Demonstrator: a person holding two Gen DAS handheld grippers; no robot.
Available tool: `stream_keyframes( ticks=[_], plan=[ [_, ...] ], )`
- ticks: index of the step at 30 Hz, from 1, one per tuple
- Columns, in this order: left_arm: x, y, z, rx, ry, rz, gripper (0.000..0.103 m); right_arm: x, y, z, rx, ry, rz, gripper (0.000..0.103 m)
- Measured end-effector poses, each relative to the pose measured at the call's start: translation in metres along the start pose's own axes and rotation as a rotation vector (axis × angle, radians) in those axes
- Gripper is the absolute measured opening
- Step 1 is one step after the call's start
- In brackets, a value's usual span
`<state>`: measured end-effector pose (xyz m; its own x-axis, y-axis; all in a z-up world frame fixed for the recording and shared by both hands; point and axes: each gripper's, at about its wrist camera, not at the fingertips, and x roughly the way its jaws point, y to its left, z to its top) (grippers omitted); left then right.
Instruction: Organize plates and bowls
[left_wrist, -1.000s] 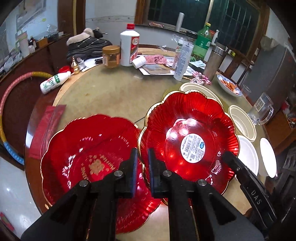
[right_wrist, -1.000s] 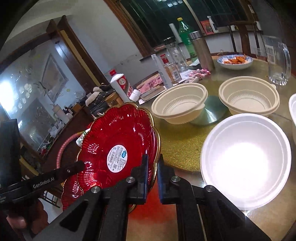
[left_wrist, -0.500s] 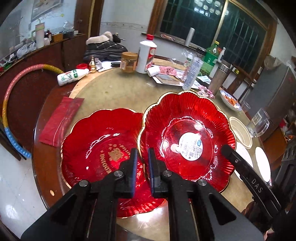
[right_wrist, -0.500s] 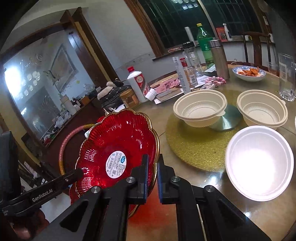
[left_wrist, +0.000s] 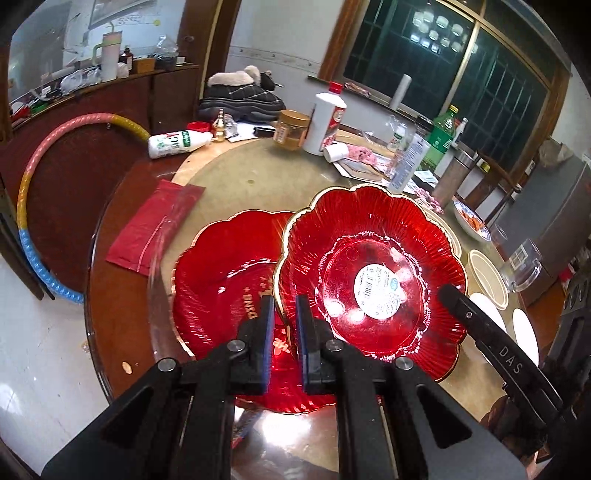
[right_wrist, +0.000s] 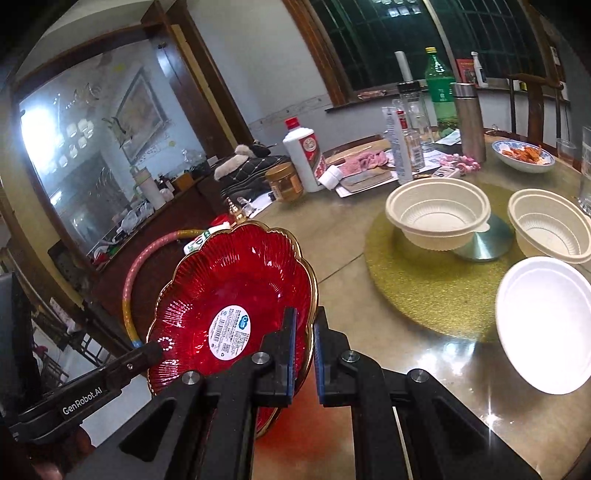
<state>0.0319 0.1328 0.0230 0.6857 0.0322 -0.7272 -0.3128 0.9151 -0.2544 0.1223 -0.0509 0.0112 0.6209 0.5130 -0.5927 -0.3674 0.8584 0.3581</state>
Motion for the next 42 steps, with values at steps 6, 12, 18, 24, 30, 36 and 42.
stream_keyframes(
  ticks=[6, 12, 18, 24, 30, 36, 42],
  plan=[
    [-0.005, 0.017, -0.001, -0.03, -0.012, 0.014, 0.009, 0.009, 0.017, -0.001, -0.03, 0.016, 0.015, 0.008],
    [-0.007, 0.033, -0.001, -0.054, -0.022, 0.033, 0.009, 0.017, 0.033, -0.005, -0.052, 0.032, 0.028, 0.008],
    [-0.007, 0.039, -0.002, -0.064, -0.03, 0.05, 0.009, 0.023, 0.041, -0.007, -0.062, 0.036, 0.041, 0.008],
    [-0.004, 0.042, -0.003, -0.07, -0.029, 0.063, 0.009, 0.029, 0.041, -0.008, -0.07, 0.041, 0.048, 0.008],
    [0.0, 0.038, -0.004, -0.057, -0.027, 0.075, 0.009, 0.032, 0.037, -0.011, -0.06, 0.033, 0.046, 0.008],
    [0.007, 0.029, -0.004, -0.029, -0.026, 0.108, 0.009, 0.034, 0.029, -0.014, -0.037, 0.025, 0.055, 0.008],
    [0.011, 0.023, -0.006, -0.004, -0.025, 0.126, 0.01, 0.035, 0.022, -0.014, -0.025, 0.021, 0.047, 0.008]
  ],
)
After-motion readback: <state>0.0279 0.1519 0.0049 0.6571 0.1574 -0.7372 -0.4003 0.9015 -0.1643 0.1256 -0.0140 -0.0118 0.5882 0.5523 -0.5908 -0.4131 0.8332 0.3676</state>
